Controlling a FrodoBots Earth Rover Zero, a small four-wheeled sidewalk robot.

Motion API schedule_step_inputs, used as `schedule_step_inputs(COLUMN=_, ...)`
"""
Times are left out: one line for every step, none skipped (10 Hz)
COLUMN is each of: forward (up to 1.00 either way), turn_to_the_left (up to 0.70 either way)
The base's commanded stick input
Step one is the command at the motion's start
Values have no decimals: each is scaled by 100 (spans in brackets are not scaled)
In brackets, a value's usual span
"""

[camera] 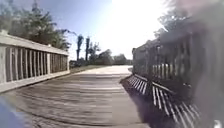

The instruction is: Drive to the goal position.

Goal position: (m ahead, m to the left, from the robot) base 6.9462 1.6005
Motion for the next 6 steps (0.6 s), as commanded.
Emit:
schedule_step_inputs(forward=70, turn_to_the_left=0)
schedule_step_inputs(forward=70, turn_to_the_left=0)
schedule_step_inputs(forward=70, turn_to_the_left=0)
schedule_step_inputs(forward=70, turn_to_the_left=0)
schedule_step_inputs(forward=70, turn_to_the_left=0)
schedule_step_inputs(forward=70, turn_to_the_left=0)
